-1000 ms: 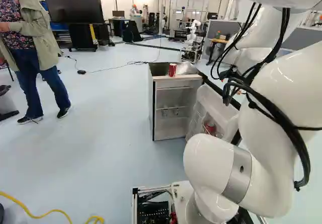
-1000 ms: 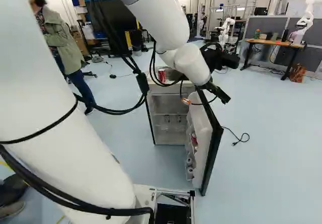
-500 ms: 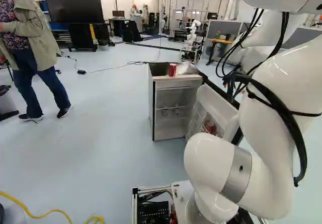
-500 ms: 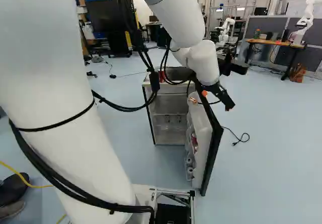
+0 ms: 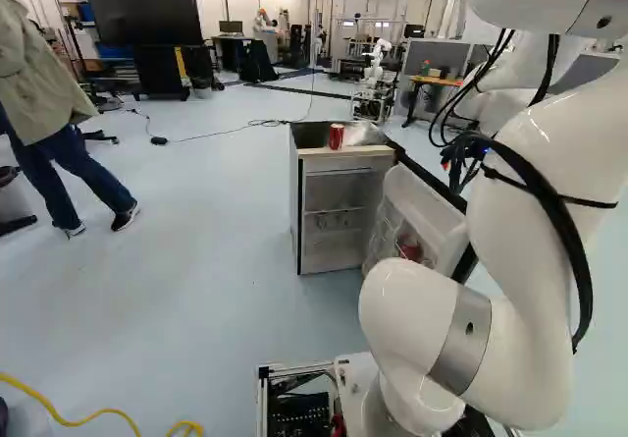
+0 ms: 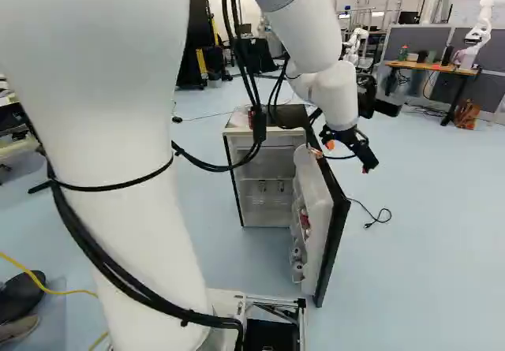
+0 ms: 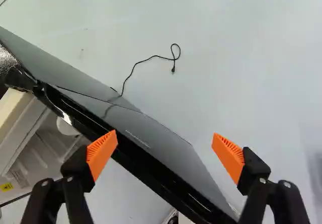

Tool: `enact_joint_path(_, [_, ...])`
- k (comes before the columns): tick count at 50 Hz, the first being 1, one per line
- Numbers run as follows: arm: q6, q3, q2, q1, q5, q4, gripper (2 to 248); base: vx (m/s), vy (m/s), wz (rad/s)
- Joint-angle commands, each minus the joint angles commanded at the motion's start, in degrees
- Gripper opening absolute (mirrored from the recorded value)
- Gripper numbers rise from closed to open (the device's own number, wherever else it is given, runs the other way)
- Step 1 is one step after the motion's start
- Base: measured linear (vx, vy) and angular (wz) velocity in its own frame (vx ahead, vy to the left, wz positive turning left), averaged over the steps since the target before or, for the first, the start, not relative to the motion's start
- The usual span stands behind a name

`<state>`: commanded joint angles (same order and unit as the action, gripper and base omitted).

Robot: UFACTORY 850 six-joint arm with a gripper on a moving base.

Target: Grab a drink from the fridge

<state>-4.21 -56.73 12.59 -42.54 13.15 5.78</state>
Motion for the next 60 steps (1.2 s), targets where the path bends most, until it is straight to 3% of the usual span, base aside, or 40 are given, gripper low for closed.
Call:
enact_joint_path(36, [0.0,-13.01,13.99,0.65,5.03,0.0,247,0.0,0.0,0.0])
enact_joint_path(60, [0.0,-20.93,22.65,-0.45,8.49,0.0,247,0.0,0.0,0.0])
